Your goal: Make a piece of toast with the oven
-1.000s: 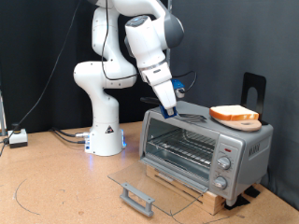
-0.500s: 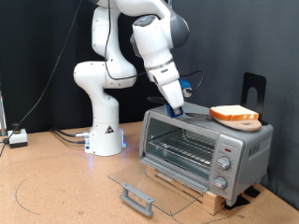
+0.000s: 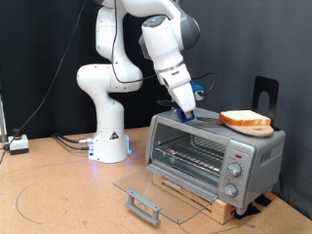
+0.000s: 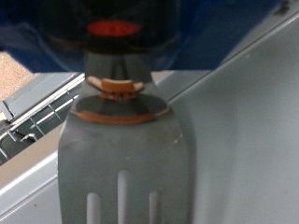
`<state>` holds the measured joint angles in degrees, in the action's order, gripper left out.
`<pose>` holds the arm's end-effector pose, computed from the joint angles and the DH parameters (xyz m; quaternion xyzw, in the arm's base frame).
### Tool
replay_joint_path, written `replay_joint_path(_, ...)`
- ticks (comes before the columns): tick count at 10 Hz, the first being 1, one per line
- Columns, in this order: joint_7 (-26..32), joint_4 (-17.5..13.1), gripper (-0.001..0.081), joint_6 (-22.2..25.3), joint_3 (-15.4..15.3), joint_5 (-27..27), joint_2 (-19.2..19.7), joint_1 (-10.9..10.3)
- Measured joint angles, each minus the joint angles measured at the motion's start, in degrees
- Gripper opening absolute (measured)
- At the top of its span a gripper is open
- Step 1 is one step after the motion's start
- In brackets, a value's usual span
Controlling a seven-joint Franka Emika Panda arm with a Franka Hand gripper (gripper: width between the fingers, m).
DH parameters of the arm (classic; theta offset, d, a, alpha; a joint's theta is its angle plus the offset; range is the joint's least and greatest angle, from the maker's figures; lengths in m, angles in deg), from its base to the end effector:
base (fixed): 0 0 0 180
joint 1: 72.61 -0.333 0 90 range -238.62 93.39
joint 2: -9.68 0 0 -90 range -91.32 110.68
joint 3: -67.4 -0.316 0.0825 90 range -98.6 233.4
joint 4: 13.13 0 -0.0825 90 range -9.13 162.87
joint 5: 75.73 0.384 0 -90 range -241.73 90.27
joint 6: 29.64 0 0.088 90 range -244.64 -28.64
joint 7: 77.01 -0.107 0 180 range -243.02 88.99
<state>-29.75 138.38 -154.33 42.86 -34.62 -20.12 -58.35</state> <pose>0.3779 0.0887 0.4002 -0.9443 -0.2665 -0.0899 0.1708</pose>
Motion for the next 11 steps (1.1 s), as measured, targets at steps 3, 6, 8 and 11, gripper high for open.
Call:
replay_joint_path(3, 0.01, -0.29, 0.0422, 0.00, 0.09, 0.06, -0.14, 0.00)
replay_joint_path(6, 0.01, -0.46, 0.0422, 0.14, 0.07, -0.23, -0.16, 0.03)
replay_joint_path(8, 0.01, -0.50, 0.0423, 0.16, 0.04, -0.42, -0.16, 0.04)
replay_joint_path(11, -0.03, -0.59, 0.0423, 0.30, 0.00, -0.66, -0.19, 0.05)
